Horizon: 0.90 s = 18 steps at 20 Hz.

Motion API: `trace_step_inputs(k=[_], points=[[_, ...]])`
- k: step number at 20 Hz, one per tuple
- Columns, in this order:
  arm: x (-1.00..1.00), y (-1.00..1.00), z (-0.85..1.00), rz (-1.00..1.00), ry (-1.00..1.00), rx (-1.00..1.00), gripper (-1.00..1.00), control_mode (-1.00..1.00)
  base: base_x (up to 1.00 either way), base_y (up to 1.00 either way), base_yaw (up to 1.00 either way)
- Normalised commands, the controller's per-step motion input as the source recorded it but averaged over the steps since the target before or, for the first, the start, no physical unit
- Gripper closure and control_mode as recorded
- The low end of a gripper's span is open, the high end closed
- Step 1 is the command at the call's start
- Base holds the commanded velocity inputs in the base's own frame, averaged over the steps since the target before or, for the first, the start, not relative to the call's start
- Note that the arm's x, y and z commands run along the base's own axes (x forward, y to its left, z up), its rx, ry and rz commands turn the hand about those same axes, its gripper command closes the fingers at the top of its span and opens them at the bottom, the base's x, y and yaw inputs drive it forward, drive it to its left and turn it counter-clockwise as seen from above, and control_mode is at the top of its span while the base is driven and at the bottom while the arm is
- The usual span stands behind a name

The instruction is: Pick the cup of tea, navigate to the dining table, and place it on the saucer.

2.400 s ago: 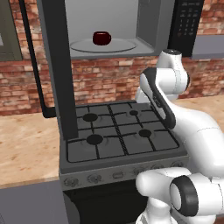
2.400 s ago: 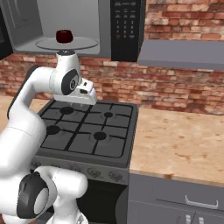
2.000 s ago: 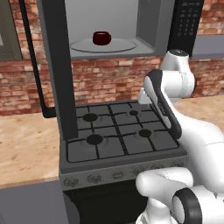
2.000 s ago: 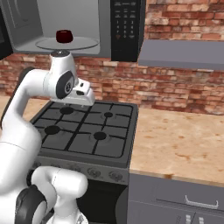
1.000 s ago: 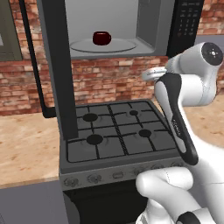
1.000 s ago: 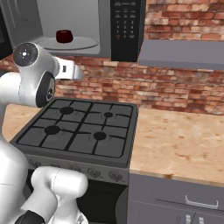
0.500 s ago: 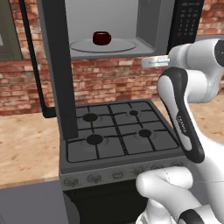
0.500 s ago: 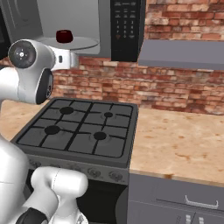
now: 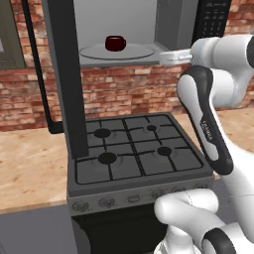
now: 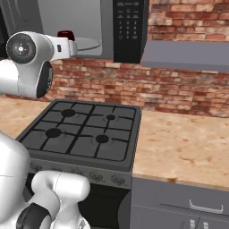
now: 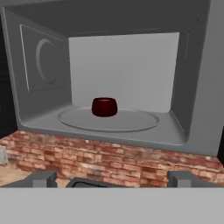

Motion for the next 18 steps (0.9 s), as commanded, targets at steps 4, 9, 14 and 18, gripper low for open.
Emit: trace_step_inputs(k=[4,9,14,18], points=[[0.00,0.16,0.00,0.00,0.00,0.00,-1.00,-1.00,0.00,0.00,0.00],[0.12,0.21,0.00,0.00,0.00,0.00,-1.00,-1.00,0.00,0.00,0.00],[0.27,0.23,0.00,0.00,0.00,0.00,-1.00,-1.00,0.00,0.00,0.00],[0.35,0.20,0.00,0.00,0.01,0.00,-1.00,-1.00,0.00,0.00,0.00]])
